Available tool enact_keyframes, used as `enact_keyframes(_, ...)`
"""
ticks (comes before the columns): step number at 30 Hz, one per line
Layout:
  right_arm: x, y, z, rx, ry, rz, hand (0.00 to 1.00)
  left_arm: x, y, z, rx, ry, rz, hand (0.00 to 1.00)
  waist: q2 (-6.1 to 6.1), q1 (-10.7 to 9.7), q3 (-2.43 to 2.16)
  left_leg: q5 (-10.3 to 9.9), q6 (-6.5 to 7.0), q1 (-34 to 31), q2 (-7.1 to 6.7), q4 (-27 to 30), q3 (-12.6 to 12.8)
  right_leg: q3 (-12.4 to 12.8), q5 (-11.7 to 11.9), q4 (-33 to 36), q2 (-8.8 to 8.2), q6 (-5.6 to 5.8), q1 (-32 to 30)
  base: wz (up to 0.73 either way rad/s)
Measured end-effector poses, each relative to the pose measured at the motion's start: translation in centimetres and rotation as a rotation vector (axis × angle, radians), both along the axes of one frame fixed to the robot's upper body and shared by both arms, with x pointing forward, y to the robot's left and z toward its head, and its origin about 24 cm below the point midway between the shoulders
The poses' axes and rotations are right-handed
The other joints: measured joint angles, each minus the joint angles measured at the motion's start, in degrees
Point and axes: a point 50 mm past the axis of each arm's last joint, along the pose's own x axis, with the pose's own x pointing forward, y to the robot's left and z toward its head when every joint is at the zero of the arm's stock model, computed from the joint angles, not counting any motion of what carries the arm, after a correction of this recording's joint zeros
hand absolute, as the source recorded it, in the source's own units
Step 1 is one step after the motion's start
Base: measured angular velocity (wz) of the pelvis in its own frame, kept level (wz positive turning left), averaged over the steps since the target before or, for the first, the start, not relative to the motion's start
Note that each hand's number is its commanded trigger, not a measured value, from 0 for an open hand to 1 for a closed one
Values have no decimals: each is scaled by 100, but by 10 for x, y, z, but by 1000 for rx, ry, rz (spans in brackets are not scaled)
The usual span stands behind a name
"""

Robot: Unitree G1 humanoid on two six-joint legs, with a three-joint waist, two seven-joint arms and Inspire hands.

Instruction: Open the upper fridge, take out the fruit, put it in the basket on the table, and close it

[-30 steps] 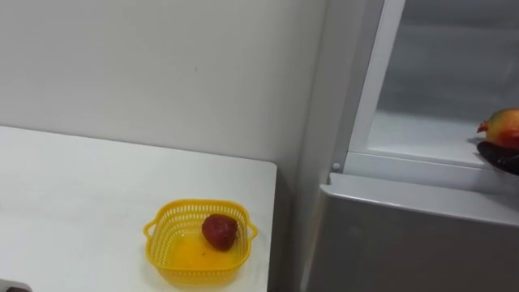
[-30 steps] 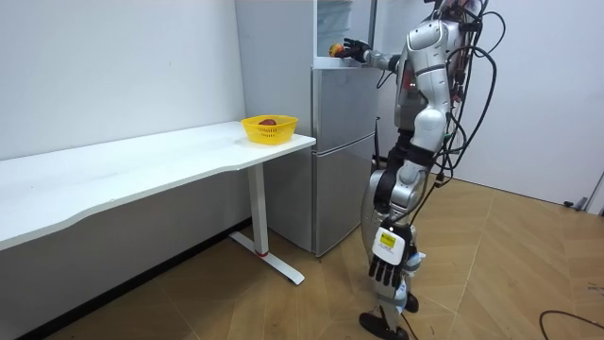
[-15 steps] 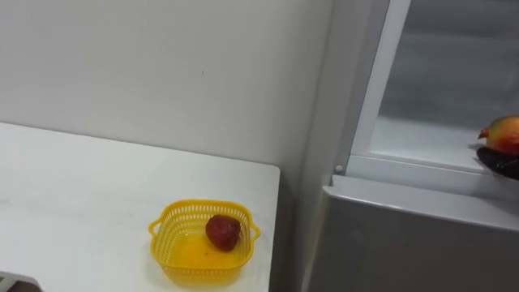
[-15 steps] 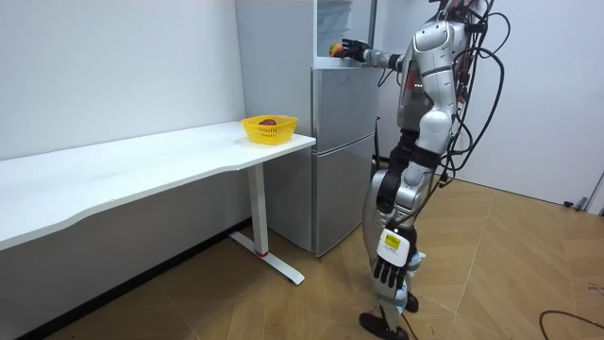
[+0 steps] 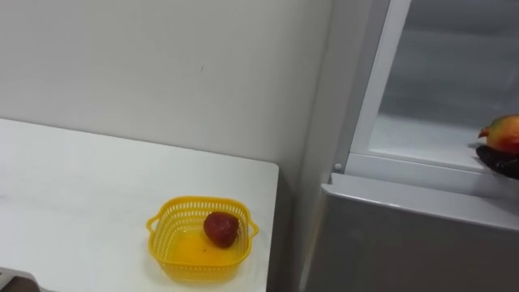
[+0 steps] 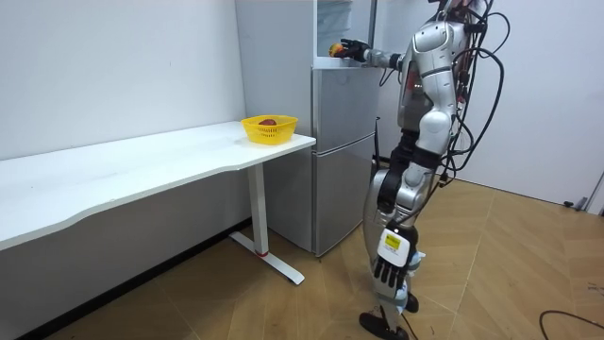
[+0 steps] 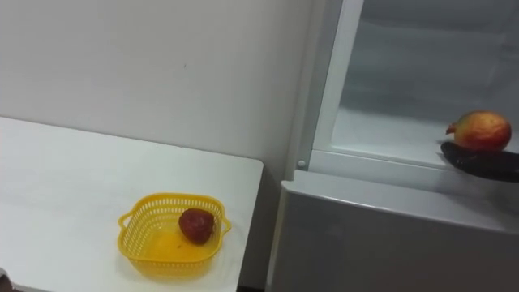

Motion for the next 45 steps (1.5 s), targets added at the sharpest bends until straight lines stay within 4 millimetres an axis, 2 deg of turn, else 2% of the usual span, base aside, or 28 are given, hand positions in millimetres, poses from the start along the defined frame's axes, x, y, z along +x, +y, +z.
enact_keyframes(16,2,5,1,-33,13,66,0,1,1,0,-5,-6,1,0,9,15,18,14,-28,-15,19,-13,-1,1,-30,15,7,-37,-38,0)
enact_keyframes(17,2,5,1,-35,11,70,37,1,1,0,-5,-9,-1,0,9,13,18,14,-28,-23,20,-14,0,2,-27,17,9,-42,-47,0)
enact_keyframes(18,2,5,1,-36,10,73,85,1,2,1,-5,-14,-4,0,10,10,17,14,-28,-23,22,-14,2,3,-26,17,11,-43,-48,0)
enact_keyframes(20,2,5,1,-37,9,77,100,2,2,1,-6,-18,-6,0,15,7,16,14,-28,-23,23,-15,4,4,-25,17,12,-44,-49,0)
enact_keyframes(28,3,7,4,-58,3,107,100,2,3,1,-5,-20,-7,0,17,24,14,14,-29,-24,27,-29,20,7,-24,14,17,-46,-51,0)
enact_keyframes(36,1,1,14,-116,5,90,100,3,5,2,1,-22,-12,0,19,176,17,22,-39,-18,29,-16,14,6,-25,-2,24,-47,-61,0)
enact_keyframes(39,2,2,17,-120,-9,90,100,4,8,3,6,-23,-15,0,20,177,35,23,-40,-19,34,-17,-12,-10,-25,-9,31,-48,-53,1)
enact_keyframes(42,7,5,23,-131,-23,103,100,6,10,3,12,-30,-19,0,35,182,80,24,-42,-25,35,-32,-11,-35,-26,-48,35,-49,-46,2)
enact_keyframes(45,9,9,24,-158,-13,115,100,7,10,3,15,-31,-20,0,9,185,78,25,-43,-23,37,-51,-11,-41,-26,-90,43,-49,-32,0)
